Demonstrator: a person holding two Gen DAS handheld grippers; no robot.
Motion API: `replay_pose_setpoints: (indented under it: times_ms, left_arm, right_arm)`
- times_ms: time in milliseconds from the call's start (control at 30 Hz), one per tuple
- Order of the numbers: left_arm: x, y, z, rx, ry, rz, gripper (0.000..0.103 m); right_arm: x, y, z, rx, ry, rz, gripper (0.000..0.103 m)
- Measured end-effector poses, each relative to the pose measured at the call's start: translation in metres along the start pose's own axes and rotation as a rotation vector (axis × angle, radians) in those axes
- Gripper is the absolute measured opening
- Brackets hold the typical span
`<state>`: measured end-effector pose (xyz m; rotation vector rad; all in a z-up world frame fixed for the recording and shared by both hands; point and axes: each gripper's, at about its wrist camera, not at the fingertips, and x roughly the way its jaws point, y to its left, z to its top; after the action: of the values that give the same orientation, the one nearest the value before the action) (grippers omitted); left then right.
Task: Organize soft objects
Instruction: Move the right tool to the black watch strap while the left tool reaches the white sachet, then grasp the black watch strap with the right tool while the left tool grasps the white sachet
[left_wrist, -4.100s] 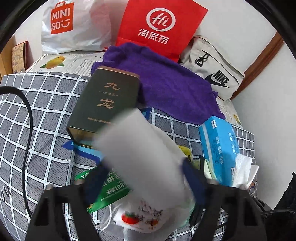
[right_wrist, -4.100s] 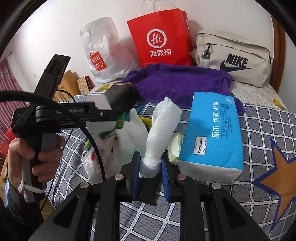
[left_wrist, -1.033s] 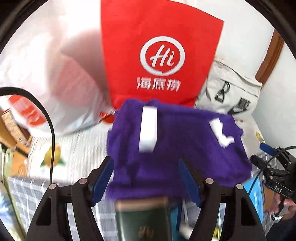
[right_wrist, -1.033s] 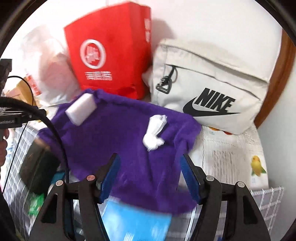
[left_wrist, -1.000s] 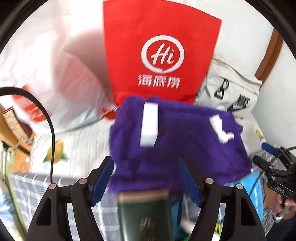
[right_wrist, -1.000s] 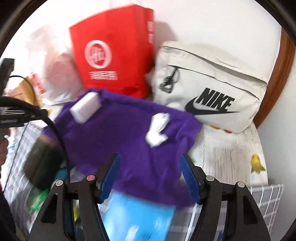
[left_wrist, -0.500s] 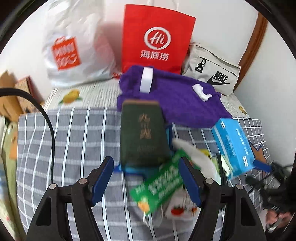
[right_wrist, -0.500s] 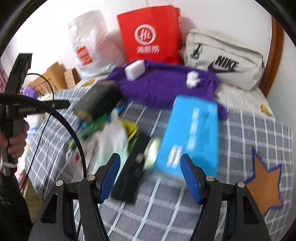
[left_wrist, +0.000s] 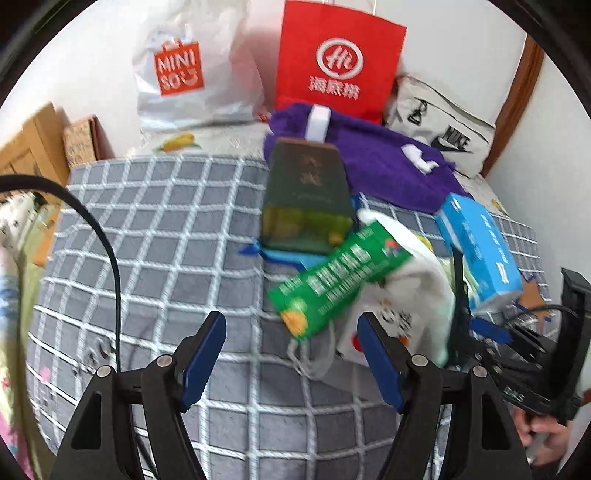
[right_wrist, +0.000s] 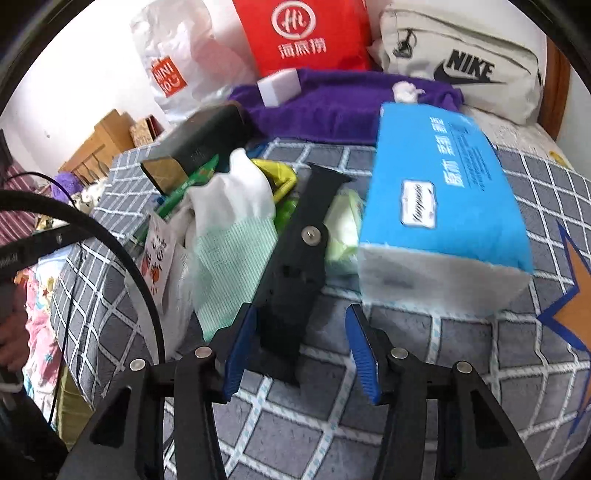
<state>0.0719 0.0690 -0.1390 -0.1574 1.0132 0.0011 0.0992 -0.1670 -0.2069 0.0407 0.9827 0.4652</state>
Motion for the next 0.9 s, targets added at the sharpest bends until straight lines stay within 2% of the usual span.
replay_pose_setpoints:
  times_ms: [67,100,333,367,600,700,733,767,833,900]
  left_arm:
    - [0.001,-0.001,-0.001,0.002,0.004,0.003,0.072]
    - [0.001,-0.002,-0.002,0.003,0.003,0.010,0.072]
    - [-0.001,-0.003,-0.008,0.001,0.003,-0.004,0.072]
    - [-0.001,-0.003,-0.009,0.005,0.002,-0.008,0.072]
    - [0.016,-0.025,-0.012,0.071,0.036,-0.092,0.072]
    - [0.025,-0.039,-0.015,0.114,0.056,-0.108,0.072]
    - [0.027,-0.042,-0.015,0.123,0.056,-0.115,0.074]
    - [0.028,-0.044,-0.016,0.129,0.059,-0.123,0.079]
    - [0.030,-0.047,-0.018,0.143,0.064,-0.130,0.080]
    - [0.032,-0.047,-0.020,0.149,0.065,-0.121,0.080]
  right_arm:
    - [0.000,0.000,0.000,0.013,-0.004,0.046,0.024]
    - [-0.001,-0.001,0.000,0.024,-0.001,0.066,0.022]
    - [-0.026,-0.003,-0.011,0.009,-0.023,0.028,0.018]
    - [-0.030,-0.005,-0.013,0.016,-0.026,0.027,0.013]
    - [-0.034,-0.021,-0.022,0.049,-0.008,0.010,0.011]
    - [-0.030,-0.025,-0.024,0.069,0.016,0.019,0.015]
    - [-0.030,-0.024,-0.025,0.068,0.018,0.027,0.023]
    - [-0.031,-0.023,-0.025,0.065,0.015,0.033,0.039]
    - [-0.031,-0.019,-0.026,0.041,0.005,0.015,0.055]
    - [-0.027,-0.012,-0.027,-0.008,-0.001,-0.038,0.054]
